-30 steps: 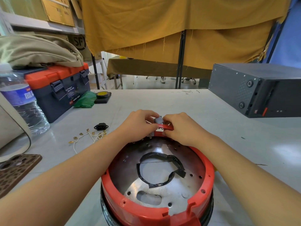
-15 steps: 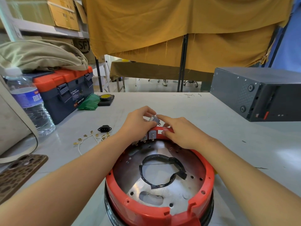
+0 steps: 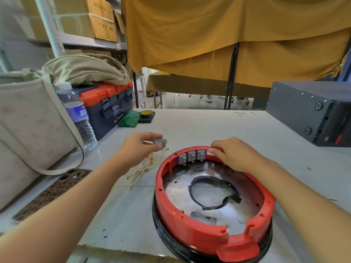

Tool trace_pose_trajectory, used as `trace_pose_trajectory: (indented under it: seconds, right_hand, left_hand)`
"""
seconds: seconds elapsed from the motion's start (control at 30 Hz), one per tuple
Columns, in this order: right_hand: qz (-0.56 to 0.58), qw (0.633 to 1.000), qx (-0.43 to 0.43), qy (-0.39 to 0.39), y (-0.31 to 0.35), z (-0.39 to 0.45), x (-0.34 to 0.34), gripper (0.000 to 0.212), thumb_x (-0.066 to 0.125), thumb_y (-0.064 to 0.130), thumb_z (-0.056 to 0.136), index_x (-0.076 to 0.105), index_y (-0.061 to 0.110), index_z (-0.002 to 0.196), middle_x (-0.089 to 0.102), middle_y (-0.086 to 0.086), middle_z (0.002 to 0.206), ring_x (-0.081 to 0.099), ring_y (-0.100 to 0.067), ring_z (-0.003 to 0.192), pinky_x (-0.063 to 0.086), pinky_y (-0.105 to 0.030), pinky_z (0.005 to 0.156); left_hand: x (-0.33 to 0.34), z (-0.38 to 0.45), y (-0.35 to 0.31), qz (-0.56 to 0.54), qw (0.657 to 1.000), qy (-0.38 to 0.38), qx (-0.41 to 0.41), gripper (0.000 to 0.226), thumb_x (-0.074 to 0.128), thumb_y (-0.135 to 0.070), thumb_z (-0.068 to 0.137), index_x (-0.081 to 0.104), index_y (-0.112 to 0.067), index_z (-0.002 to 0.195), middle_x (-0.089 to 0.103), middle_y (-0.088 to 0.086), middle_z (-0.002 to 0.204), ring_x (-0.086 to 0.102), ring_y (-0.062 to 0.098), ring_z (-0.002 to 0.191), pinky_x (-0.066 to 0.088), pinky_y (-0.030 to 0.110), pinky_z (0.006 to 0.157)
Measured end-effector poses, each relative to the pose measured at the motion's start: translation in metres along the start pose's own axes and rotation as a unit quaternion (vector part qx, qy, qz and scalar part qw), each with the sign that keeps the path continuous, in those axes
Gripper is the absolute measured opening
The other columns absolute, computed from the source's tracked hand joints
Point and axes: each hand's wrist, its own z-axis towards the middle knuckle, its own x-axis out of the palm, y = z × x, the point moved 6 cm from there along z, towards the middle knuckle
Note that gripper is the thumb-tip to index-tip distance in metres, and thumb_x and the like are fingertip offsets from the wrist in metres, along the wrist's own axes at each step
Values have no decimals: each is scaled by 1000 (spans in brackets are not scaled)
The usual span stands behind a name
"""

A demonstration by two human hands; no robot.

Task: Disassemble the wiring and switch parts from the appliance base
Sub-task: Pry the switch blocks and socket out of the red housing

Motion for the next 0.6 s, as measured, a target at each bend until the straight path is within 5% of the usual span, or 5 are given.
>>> trace_pose_trajectory:
  seconds: [0.13, 0.3, 0.43, 0.6]
  right_hand:
    - [0, 1000, -6, 1, 2, 0, 0, 33, 40, 40, 99, 64, 17, 102, 68, -9, 92, 60, -30, 87, 50, -44, 77]
    - [7, 1000, -8, 0, 6, -1, -2, 31, 42, 39, 99, 65, 20, 102, 68, -8, 91, 60, -28, 84, 50, -43, 77]
    - [12, 1000, -8, -2, 6, -2, -3, 31, 42, 39, 98, 66, 20, 102, 68, -7, 88, 59, -26, 80, 50, -41, 75]
    - [7, 1000, -8, -2, 7, -1, -3, 30, 42, 38, 99, 65, 21, 104, 68, -6, 90, 59, -26, 82, 49, -40, 77]
  left_hand:
    - [-22, -22, 31, 20, 999, -5, -34, 27, 70, -15, 83, 70, -23, 109, 74, -4, 91, 69, 11, 86, 53, 30, 87]
    - [-24, -41, 45, 57, 998, 9, -25, 21, 70, -11, 83, 72, -22, 101, 73, -8, 85, 69, 1, 72, 50, 9, 72]
    - [-16, -46, 42, 123, 992, 19, -6, 19, 69, -15, 84, 71, -28, 96, 69, -16, 84, 68, 4, 79, 46, 11, 71]
    - [-18, -30, 33, 75, 997, -21, 13, 23, 70, -13, 83, 66, -26, 102, 67, -5, 100, 67, 11, 85, 48, 17, 75]
